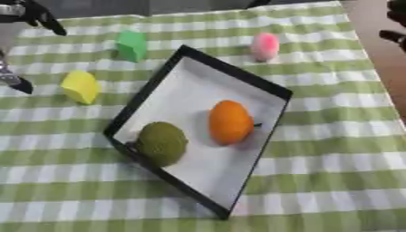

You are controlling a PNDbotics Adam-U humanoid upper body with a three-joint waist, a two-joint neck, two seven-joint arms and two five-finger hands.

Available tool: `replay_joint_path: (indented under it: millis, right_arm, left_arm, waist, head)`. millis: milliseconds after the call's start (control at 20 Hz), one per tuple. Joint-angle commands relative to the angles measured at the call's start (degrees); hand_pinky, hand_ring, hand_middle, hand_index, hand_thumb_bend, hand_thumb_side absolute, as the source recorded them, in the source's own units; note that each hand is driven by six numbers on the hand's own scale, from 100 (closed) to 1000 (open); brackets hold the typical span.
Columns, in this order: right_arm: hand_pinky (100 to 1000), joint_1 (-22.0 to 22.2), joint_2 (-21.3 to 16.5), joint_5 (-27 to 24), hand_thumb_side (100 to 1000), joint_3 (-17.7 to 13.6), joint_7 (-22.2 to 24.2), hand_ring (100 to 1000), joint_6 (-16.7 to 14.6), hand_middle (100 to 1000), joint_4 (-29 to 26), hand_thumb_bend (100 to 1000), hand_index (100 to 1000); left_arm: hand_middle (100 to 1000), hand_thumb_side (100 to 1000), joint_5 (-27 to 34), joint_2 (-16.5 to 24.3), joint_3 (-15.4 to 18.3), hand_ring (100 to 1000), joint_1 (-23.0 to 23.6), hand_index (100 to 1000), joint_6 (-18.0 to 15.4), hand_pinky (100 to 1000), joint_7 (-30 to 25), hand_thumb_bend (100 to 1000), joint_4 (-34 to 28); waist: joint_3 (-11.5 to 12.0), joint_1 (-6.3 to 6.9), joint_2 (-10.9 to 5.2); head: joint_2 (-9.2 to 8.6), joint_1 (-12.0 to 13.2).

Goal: Pick up objects on the table and place them in the box.

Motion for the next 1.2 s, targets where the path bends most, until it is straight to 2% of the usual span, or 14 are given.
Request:
replay_joint_path:
  millis: [50, 300, 500, 650, 700, 900, 1200]
  right_arm:
    - [900, -0.6, -1.3, 0.5, 672, -0.2, 0.2, 1000, -0.1, 907, -0.6, 100, 911]
    - [901, -0.7, -1.2, 0.5, 672, -0.1, 0.5, 1000, 0.0, 907, -0.6, 100, 911]
    - [901, -0.7, -1.1, 0.6, 672, -0.1, 0.6, 1000, 0.0, 907, -0.5, 100, 911]
    - [901, -0.7, -1.0, 0.7, 675, 0.0, 0.7, 1000, 0.1, 908, -0.4, 100, 911]
    - [901, -0.7, -1.0, 0.7, 676, 0.0, 0.7, 1000, 0.1, 908, -0.3, 100, 911]
    - [901, -0.7, -0.9, 0.9, 677, 0.1, 0.7, 1000, 0.1, 908, -0.3, 100, 911]
    - [901, -0.9, -0.8, 0.8, 676, 0.1, 0.8, 1000, 0.2, 909, -0.3, 100, 912]
  left_arm:
    - [790, 100, -3.8, 1.3, -0.2, 886, -1.1, 865, -5.8, 882, -3.2, 819, 2.3]
    - [791, 100, -6.2, -1.0, -0.5, 885, -2.2, 865, -8.2, 882, -1.5, 809, 7.8]
    - [791, 100, -6.9, -1.8, -0.3, 885, -2.7, 865, -9.3, 882, -0.8, 809, 9.9]
    - [790, 100, -6.4, -2.9, 0.0, 881, -3.3, 870, -9.2, 882, -0.4, 790, 11.4]
    - [788, 102, -6.1, -3.2, 0.1, 879, -3.4, 869, -9.1, 882, -0.2, 741, 11.8]
    - [780, 124, -3.9, -4.4, 0.1, 875, -4.1, 860, -8.9, 879, -0.3, 680, 13.0]
    - [781, 161, -1.9, -6.0, -0.7, 876, -4.8, 858, -8.7, 879, -2.0, 657, 14.2]
  waist:
    - [0.0, -0.60, 0.09]
    - [0.0, -0.72, 0.07]
    - [0.0, -0.76, 0.06]
    - [-0.1, -0.73, 0.08]
    - [-0.1, -0.74, 0.10]
    - [-0.2, -0.74, 0.17]
    - [-0.4, -0.80, 0.35]
  head:
    - [-0.78, 0.4]
    - [-0.59, 0.9]
    - [-0.54, 0.9]
    - [-0.60, 1.0]
    - [-0.62, 1.0]
    - [-0.59, 0.9]
    - [-0.67, 0.8]
